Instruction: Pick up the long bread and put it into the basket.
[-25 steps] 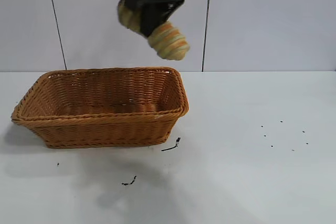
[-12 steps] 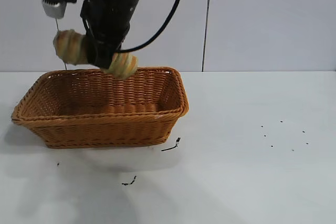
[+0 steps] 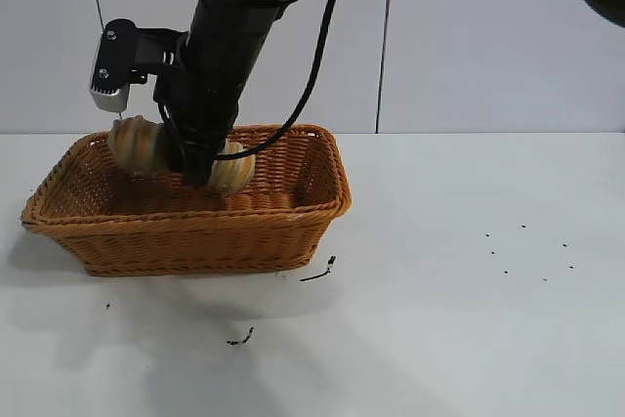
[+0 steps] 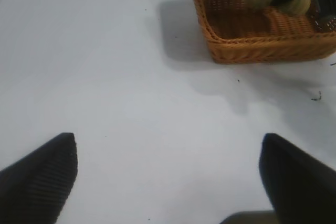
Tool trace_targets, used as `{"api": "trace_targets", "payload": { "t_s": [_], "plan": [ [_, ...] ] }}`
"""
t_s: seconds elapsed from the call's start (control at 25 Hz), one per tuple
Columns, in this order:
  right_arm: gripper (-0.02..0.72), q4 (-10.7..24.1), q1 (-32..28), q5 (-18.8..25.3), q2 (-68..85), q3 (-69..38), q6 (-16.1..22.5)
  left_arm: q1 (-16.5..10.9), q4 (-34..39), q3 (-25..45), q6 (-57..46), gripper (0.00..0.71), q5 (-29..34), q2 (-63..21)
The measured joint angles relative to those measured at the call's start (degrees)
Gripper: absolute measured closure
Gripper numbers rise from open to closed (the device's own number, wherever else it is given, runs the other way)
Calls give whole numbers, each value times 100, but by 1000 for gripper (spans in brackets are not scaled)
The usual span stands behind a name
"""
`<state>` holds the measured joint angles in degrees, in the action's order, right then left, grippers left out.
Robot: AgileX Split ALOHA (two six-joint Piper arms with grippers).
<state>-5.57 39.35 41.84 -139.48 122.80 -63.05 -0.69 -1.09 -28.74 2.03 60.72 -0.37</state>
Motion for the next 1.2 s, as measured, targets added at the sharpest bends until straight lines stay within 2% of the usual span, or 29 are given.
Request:
{"api": "trace_targets", "payload": {
  "t_s": [0.2, 0.32, 0.52, 0.6, 0.68, 0.72, 0.8, 0.84, 0.96, 1.08, 1.2],
  "plan": [
    [14, 5, -5, 0, 0, 0, 65, 0, 0, 0, 0, 17, 0, 0],
    [14, 0, -32, 0, 5, 0, 145, 0, 0, 0, 0, 17, 0, 0],
    [14, -36, -156, 25, 162, 0, 671, 0, 0, 0, 0, 17, 0, 0],
    [14, -92, -222, 60, 310, 0, 1166, 0, 0, 0, 0, 17, 0, 0],
    [14, -191, -289, 104, 457, 0, 2072, 0, 0, 0, 0, 17, 0, 0],
    [14, -191, -289, 104, 457, 0, 2072, 0, 0, 0, 0, 17, 0, 0],
    [14, -211, -353, 130, 622, 0, 3069, 0, 0, 0, 0, 17, 0, 0],
    [14, -205, -424, 277, 743, 0, 4066, 0, 0, 0, 0, 17, 0, 0],
    [14, -167, -540, 749, 796, 90, 5121, 0, 0, 0, 0, 17, 0, 0],
    [14, -73, -704, 1168, 796, 128, 5681, 0, 0, 0, 0, 17, 0, 0],
    [14, -15, -1027, 1433, 796, 134, 5897, 0, 0, 0, 0, 17, 0, 0]
  ]
}}
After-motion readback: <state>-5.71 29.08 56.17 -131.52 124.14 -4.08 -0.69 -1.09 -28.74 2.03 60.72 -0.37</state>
